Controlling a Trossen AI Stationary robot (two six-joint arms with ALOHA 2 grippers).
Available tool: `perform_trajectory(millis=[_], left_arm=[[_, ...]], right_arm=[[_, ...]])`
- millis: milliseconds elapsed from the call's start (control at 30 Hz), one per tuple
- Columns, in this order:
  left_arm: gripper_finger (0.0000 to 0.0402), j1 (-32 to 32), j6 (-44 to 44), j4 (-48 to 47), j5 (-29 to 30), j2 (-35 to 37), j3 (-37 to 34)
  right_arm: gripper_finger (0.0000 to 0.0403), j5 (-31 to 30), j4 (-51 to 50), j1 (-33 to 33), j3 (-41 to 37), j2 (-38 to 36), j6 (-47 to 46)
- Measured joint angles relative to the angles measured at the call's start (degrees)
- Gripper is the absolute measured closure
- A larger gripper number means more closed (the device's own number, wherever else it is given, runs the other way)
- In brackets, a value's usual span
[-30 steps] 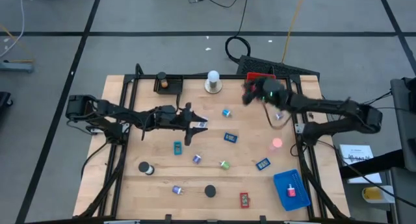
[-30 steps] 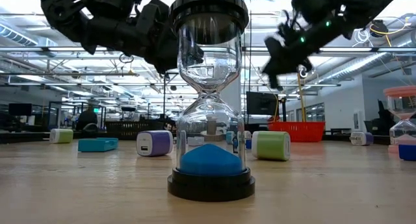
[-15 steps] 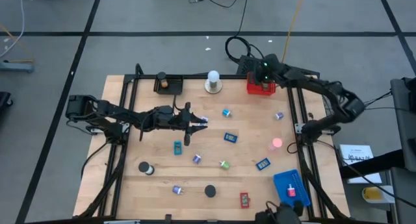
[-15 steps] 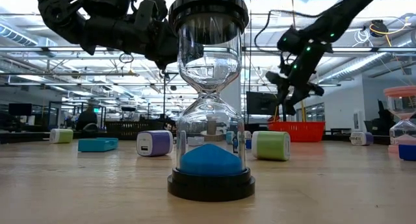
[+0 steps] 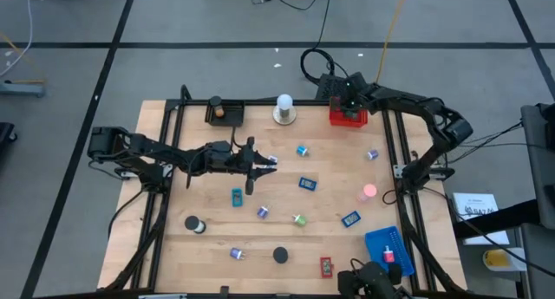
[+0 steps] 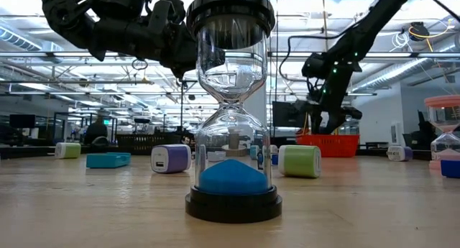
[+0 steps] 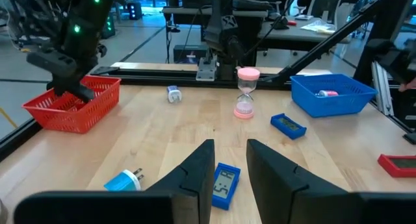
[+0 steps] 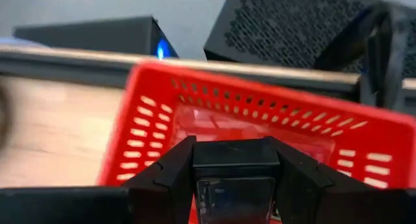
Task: Pick & Place Office items
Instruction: Put the black digital timer into the red bin, then put the violet charger adapter into the red bin
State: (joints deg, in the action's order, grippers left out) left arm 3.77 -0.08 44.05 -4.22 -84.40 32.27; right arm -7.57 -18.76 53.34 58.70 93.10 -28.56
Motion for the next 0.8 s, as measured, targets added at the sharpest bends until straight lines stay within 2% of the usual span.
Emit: perform_trajectory(millis=[233,467,800], left_arm=[[0.0309,0.0,-0.1,0.0,0.0,0.0,0.0],[0.0309,0.0,-0.5,0.0,0.0,0.0,0.0],[0.0309,0.1,-1.8,-0.5,0.3,0.0,0.0]], right_arm=[[0.0241,0.0,0.1,-0.1,0.0,3.9,0.2],[0.0223,-2.9,-0.4,-0.1,0.0,3.9,1.0],[0.0185,-3.1,-1.4,0.5,0.0,1.2,2.2]])
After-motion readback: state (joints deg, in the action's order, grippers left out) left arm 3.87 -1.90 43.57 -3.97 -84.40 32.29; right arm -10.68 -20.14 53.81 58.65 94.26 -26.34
